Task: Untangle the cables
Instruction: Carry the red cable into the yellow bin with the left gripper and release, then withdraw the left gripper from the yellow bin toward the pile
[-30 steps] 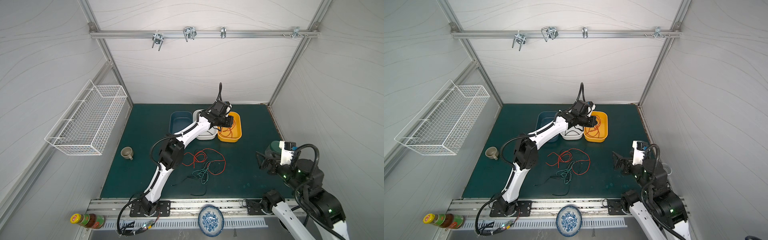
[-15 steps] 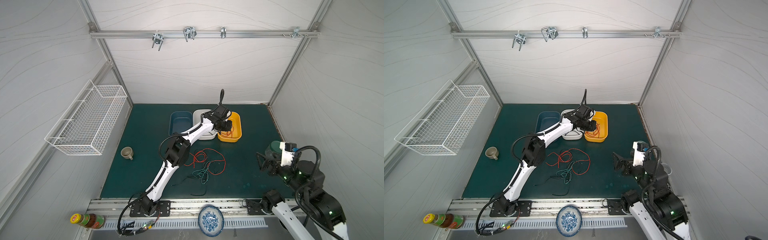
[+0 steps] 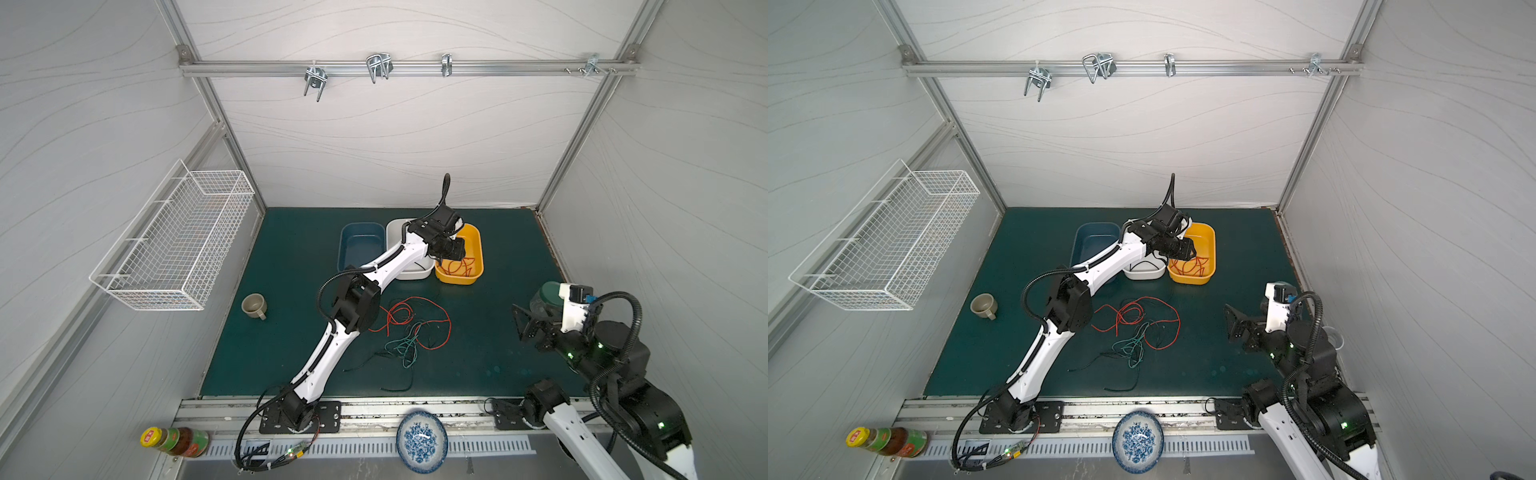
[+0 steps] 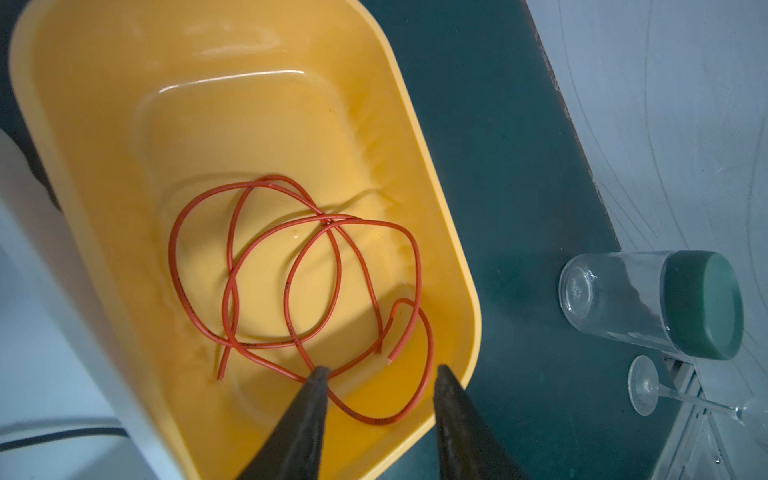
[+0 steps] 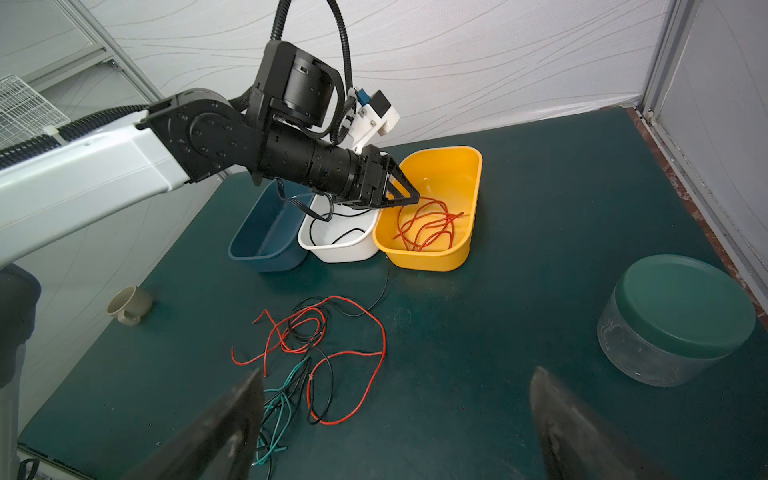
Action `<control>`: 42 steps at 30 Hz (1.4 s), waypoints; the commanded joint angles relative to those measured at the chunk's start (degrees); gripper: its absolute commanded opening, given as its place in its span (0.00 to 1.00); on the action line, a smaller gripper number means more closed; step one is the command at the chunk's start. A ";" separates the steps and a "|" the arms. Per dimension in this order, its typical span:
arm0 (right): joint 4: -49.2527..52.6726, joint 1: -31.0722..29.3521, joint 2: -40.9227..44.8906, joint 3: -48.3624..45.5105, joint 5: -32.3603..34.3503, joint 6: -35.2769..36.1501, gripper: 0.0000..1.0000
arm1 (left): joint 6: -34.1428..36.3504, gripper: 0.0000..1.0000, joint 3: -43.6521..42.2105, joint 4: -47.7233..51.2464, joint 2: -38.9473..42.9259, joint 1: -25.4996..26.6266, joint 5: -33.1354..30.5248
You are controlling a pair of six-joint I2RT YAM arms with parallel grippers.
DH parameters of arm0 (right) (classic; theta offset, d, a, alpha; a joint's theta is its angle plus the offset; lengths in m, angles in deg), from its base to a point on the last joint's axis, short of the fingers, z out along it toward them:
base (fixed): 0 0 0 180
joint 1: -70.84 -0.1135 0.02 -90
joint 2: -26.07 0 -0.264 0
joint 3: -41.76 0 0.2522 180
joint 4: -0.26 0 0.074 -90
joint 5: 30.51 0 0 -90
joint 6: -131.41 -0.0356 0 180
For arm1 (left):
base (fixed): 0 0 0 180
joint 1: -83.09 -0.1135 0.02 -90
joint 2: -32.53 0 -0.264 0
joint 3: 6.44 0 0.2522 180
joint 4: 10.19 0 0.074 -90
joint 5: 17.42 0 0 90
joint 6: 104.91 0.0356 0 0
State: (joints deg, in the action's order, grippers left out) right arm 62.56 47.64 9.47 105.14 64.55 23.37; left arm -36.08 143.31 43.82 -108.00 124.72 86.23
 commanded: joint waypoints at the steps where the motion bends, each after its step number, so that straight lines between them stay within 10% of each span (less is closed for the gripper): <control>1: -0.77 0.25 0.24 -0.24 -0.53 1.06 0.99 | 1.37 0.50 5.83 1.23 0.56 -0.55 -1.57; 9: -0.21 0.26 -1.94 0.03 -1.24 0.77 0.99 | 1.95 0.61 -3.27 -0.73 14.88 -2.25 -4.41; 25: 0.86 -3.37 -11.61 2.26 -9.60 2.16 0.99 | 4.21 0.76 -48.83 0.62 58.92 -2.18 -16.34; 33: 1.47 -15.74 -19.87 2.44 -1.27 -4.47 0.99 | 2.36 0.99 -65.13 6.27 78.52 -2.08 -25.37; 42: -2.94 -36.16 -30.71 -0.58 11.82 -23.25 0.98 | -3.47 1.00 -78.42 13.08 94.16 -2.08 -34.23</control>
State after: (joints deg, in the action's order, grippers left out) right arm 61.86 15.05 -18.90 104.99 70.76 8.90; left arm -36.82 65.52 53.76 -16.26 122.51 56.77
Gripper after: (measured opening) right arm 0.980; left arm 0.996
